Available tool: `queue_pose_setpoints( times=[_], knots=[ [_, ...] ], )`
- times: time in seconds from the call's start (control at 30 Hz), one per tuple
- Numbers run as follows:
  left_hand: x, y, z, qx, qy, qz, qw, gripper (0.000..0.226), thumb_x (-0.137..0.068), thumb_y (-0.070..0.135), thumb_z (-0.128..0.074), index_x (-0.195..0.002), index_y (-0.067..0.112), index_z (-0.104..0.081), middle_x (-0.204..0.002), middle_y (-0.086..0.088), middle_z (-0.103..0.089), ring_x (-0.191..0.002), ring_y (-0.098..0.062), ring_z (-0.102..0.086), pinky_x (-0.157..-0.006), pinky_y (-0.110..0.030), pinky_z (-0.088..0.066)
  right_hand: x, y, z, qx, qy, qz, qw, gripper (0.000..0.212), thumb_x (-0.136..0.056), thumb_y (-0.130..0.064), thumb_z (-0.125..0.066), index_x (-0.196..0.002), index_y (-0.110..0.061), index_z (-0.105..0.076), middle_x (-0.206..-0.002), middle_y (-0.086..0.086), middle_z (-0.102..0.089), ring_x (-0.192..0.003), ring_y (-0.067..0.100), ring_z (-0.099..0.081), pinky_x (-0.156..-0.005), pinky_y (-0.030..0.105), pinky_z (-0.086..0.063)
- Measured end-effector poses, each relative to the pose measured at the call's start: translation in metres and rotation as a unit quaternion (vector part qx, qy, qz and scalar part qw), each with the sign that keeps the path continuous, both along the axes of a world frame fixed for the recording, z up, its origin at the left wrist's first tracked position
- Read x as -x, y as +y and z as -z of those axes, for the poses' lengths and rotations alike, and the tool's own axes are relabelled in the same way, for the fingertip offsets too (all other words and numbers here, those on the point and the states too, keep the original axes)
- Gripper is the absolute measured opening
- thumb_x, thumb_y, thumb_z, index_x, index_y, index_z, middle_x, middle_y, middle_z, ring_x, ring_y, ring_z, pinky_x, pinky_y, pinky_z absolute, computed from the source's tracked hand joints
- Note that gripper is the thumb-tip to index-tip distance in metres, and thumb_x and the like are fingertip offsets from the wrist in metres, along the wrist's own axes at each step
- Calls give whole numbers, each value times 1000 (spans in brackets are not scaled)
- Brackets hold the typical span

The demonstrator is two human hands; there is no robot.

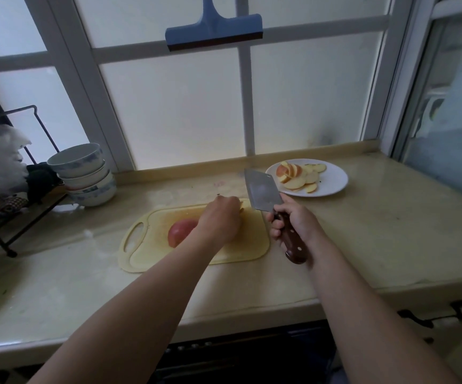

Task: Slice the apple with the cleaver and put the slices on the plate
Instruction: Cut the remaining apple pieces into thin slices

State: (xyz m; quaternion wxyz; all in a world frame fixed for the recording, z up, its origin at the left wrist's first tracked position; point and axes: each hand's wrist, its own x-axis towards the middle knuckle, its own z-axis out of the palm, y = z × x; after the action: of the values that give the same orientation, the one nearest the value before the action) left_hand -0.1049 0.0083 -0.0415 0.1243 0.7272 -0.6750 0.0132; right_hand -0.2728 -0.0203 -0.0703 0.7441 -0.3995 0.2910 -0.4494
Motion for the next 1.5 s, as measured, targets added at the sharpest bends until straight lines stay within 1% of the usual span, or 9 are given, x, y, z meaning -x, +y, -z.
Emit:
queue_pose_setpoints(
  times=[0.37, 0.5, 0.67, 0.87, 1.03, 1.17, 1.3, 1.4, 1.5],
  knots=[
    [-38, 9, -14, -63, 18, 57, 996, 36, -94, 19, -60, -129, 19, -65, -120, -1, -66, -110, -22, -62, -94, -36, -53, -1, -1, 2, 6, 19, 15, 1000, 40, -101, 0, -36, -121, -21, -63, -65, 8, -56, -44, 9, -45, -39, 24, -41],
    [-84, 40, -28, -155, 97, 36, 983, 49, -92, 25, -63, -139, 34, -55, -127, 8, -55, -99, -15, -62, -78, -30, -58, -4, 0, 1, 29, 65, 18, 997, 46, -100, 3, -38, -137, -16, -58, -67, 13, -58, -44, 13, -47, -40, 26, -43],
    [-109, 57, -14, -131, 27, 67, 989, 60, -83, 33, -70, -141, 34, -54, -129, 6, -60, -114, -17, -56, -99, -32, -46, -12, 6, -3, 43, 133, 23, 990, 55, -99, 5, -41, -150, -13, -49, -64, 17, -60, -42, 16, -48, -40, 27, -43],
    [-110, 54, 6, -36, 48, 61, 996, 54, -83, 38, -74, -134, 26, -60, -120, -3, -63, -110, -23, -59, -94, -30, -45, -32, 30, -20, 90, 277, 6, 956, 67, -95, 7, -41, -136, -45, -46, -69, 19, -64, -42, 18, -48, -43, 26, -44],
    [-105, 48, 8, 2, 178, 30, 984, 29, -95, 34, -62, -116, 16, -68, -108, -1, -62, -88, -10, -59, -72, -18, -43, -58, 45, -28, 107, 312, -19, 944, 55, -92, 9, -33, -121, -33, -54, -73, 22, -64, -39, 15, -49, -43, 26, -44],
    [-99, 33, 3, -28, 285, -25, 958, 41, -94, 39, -61, -131, 21, -57, -121, 0, -61, -101, -16, -61, -80, -30, -55, -71, 45, -23, 99, 307, -6, 947, 56, -93, 7, -32, -120, -38, -50, -73, 23, -64, -42, 17, -52, -44, 29, -47],
    [-92, 17, -18, -165, 133, -67, 975, 46, -90, 49, -61, -125, 19, -59, -117, -1, -63, -103, -23, -61, -92, -40, -53, -71, 42, -16, 90, 285, 23, 954, 69, -91, 8, -33, -141, -37, -48, -76, 23, -65, -41, 15, -54, -42, 29, -50],
    [-76, 8, -33, -247, -15, -68, 966, 38, -91, 48, -60, -109, 15, -64, -99, -3, -67, -85, -19, -63, -76, -33, -51, -69, 38, -12, 95, 296, 22, 950, 71, -89, 6, -35, -147, -32, -50, -76, 22, -67, -43, 17, -57, -45, 31, -52],
    [-60, 3, -39, -309, -36, -73, 947, 26, -93, 41, -61, -84, 17, -56, -76, -1, -57, -61, -16, -54, -55, -26, -43, -68, 38, -10, 129, 314, 16, 941, 64, -85, 6, -35, -136, -25, -59, -64, 13, -69, -43, 21, -59, -45, 30, -50]
  ],
)
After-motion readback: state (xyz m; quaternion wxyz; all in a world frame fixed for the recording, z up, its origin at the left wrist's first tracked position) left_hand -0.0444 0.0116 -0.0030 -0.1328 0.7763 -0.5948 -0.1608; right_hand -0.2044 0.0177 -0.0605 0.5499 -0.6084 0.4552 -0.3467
